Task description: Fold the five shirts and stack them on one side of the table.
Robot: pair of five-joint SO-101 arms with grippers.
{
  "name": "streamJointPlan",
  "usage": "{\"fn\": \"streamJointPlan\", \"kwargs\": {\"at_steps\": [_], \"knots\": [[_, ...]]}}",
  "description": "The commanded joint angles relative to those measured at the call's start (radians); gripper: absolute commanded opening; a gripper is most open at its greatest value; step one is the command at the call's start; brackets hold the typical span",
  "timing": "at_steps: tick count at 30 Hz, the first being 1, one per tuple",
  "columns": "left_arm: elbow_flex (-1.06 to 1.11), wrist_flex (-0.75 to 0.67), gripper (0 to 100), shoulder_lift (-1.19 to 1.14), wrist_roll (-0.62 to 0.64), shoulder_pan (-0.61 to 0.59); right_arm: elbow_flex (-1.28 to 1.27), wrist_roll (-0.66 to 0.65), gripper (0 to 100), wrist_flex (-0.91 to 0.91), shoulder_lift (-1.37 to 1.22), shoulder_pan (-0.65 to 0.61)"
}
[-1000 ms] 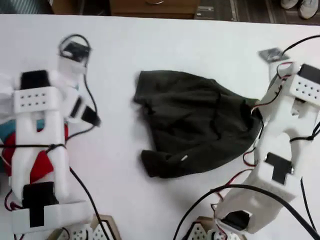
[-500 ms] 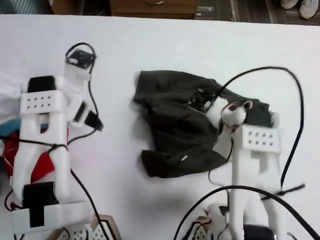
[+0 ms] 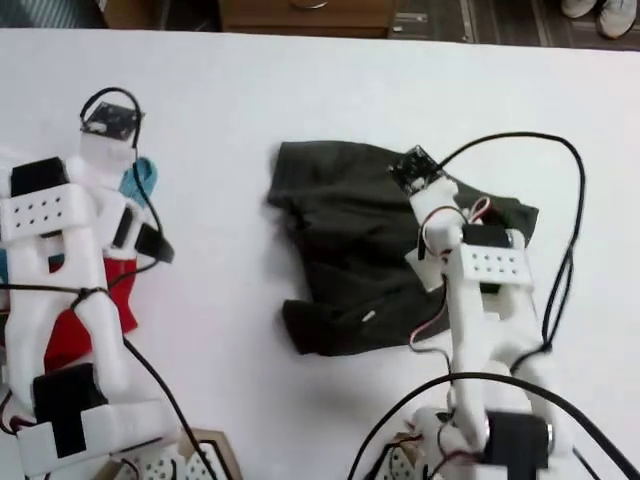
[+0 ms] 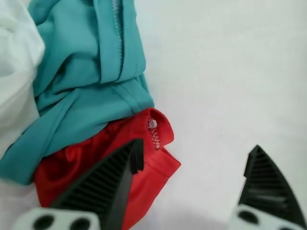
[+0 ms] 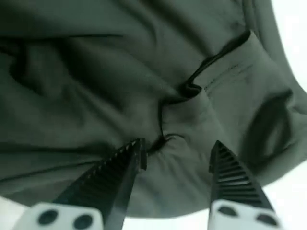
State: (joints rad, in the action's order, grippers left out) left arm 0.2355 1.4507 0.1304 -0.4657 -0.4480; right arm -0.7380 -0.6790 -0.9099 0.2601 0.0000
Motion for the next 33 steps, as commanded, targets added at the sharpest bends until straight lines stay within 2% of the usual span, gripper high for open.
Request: {"fn": "streamJointPlan", "kwargs": {"at_steps": [1,7,14,20,25,29,33], "knots": [[-0.002,0.002,35,0.009,-0.009,-0.032,0.029,0.008,21.7,0.064,-0.108,0.01],[-0.002,0.012,35,0.009,-0.011,-0.034,0.164,0.008,21.6,0.064,-0.245,0.028],[-0.002,0.025,35,0.009,-0.009,-0.031,0.334,0.006,21.7,0.058,-0.394,0.15],[-0.002,0.025,35,0.009,-0.009,-0.031,0.388,0.006,21.1,0.058,-0.452,0.197],[0.001,0.025,35,0.008,-0.006,-0.017,0.417,0.006,6.7,0.01,-0.427,0.197],[0.054,0.023,35,0.008,-0.005,0.058,0.451,0.006,3.2,-0.059,-0.355,0.189],[0.153,0.023,35,0.009,-0.009,0.21,0.499,0.012,3.0,-0.165,-0.226,0.153]]}}
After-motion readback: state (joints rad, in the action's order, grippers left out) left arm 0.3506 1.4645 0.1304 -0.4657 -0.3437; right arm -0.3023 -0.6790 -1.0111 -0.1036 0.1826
